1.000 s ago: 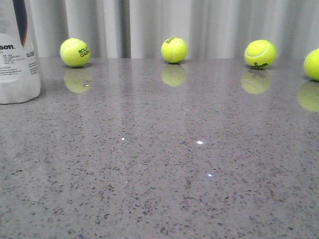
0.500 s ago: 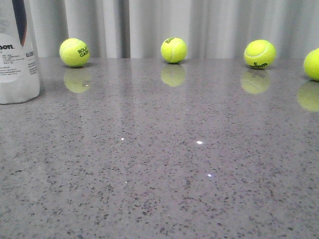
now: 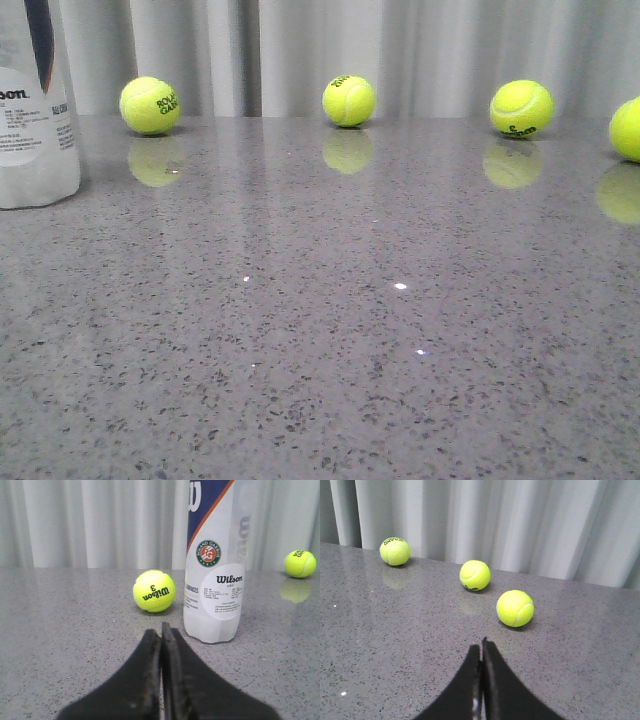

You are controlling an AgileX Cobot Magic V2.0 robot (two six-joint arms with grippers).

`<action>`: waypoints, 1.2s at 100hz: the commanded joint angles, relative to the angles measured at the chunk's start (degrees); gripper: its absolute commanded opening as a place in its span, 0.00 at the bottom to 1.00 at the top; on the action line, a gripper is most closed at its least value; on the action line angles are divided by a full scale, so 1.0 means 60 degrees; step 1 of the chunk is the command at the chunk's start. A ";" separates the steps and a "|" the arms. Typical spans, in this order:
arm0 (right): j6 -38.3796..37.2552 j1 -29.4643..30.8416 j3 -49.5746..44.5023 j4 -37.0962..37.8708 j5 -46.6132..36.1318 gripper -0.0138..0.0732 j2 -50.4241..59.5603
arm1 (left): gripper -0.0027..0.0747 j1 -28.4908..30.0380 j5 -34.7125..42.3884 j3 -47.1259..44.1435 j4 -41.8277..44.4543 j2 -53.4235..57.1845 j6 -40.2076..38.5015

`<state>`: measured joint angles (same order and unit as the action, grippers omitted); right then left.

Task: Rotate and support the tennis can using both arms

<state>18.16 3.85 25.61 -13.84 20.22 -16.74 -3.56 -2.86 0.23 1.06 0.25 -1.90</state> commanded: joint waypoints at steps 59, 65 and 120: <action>-0.3399 -0.0393 -0.3113 0.3475 -0.3165 0.08 0.2395 | 0.01 0.0032 0.0712 -0.0452 0.0005 0.0386 -0.0086; -0.3408 -0.0393 -0.3514 0.3475 -0.3529 0.08 0.2636 | 0.01 0.0032 0.0712 -0.0452 0.0005 0.0386 -0.0086; -0.3428 -0.0393 -0.4489 0.3457 -0.4111 0.08 0.3053 | 0.01 0.0032 0.0712 -0.0452 0.0005 0.0369 -0.0086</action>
<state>-2.31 1.53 -1.54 6.30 0.00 0.58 -3.56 -2.86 0.23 1.06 0.25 -2.02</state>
